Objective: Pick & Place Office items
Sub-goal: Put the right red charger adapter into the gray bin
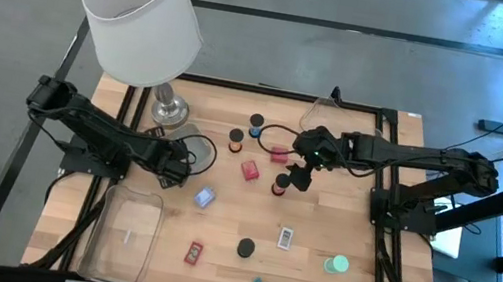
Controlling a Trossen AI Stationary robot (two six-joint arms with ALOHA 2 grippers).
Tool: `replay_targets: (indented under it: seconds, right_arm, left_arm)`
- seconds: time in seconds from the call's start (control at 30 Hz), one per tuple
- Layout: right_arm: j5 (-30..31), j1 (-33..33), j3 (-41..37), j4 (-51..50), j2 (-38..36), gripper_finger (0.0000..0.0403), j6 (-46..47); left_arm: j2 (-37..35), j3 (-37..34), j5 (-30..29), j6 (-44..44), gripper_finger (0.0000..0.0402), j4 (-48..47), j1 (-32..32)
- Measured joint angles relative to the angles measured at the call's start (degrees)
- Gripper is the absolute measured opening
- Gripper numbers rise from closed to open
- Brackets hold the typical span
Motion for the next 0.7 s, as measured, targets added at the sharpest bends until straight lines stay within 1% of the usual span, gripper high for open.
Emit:
replay_targets:
  seconds: [0.5, 0.57, 0.7]
  right_arm:
    - [0.0, 0.0, 0.0, 0.0, 0.0, 0.0323, 0.0]
    - [0.0, 0.0, 0.0, 0.0, 0.0, 0.0323, 0.0]
    - [0.0, 0.0, 0.0, 0.0, 0.0, 0.0323, -0.2]
  left_arm:
    - [-0.1, 0.1, 1.5, -0.1, 0.0217, -0.1, 0.0]
    - [-0.1, 1.2, 2.4, 0.4, 0.0219, -1.1, 0.0]
    - [-0.1, 6.6, 2.8, 2.5, 0.0216, -4.9, 0.0]
